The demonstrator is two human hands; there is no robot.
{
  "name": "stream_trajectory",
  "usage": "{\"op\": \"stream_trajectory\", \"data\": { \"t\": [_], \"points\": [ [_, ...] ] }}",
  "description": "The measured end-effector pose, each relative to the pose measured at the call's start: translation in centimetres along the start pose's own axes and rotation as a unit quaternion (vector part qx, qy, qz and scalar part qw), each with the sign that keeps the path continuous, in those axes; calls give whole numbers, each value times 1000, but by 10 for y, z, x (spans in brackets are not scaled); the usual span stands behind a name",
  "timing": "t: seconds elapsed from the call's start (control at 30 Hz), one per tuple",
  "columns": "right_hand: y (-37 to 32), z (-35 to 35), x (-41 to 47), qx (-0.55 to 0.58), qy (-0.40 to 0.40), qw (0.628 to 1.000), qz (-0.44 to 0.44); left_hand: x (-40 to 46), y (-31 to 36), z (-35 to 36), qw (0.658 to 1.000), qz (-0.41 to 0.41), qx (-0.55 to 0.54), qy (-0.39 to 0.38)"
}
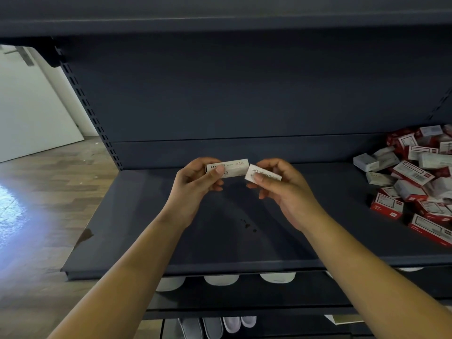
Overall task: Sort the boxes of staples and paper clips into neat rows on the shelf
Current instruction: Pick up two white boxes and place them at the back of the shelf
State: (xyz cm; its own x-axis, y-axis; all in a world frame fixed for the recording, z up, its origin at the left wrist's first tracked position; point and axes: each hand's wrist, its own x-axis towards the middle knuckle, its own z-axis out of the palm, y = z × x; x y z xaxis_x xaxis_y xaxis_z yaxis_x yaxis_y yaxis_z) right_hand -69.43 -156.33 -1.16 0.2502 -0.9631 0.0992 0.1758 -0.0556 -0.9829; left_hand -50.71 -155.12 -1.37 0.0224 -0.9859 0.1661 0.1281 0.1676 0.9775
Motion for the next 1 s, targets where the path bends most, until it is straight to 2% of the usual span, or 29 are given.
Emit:
{"op": "stream_trajectory", "data": {
  "t": [0.17, 0.3, 0.57, 0.77, 1.0],
  "points": [
    [-2, -2, -3, -26, -5, 1000, 11, 0, 3, -5, 1000, -5, -23, -15],
    [-6, -3, -7, -58, -3, 998, 9, -2, 7, -7, 999, -10, 10, -44],
    [-11, -5, -9, -106, -17, 994, -11, -6, 16, -3, 996, 5, 73, -50],
    [-9, -7, -11, -105, -22, 994, -21, -9, 17, 0, 988, 29, 134, -64],
    [-7, -8, -13, -99, -31, 994, -33, -13, 14, 2, 985, 38, 153, -71]
  ]
}}
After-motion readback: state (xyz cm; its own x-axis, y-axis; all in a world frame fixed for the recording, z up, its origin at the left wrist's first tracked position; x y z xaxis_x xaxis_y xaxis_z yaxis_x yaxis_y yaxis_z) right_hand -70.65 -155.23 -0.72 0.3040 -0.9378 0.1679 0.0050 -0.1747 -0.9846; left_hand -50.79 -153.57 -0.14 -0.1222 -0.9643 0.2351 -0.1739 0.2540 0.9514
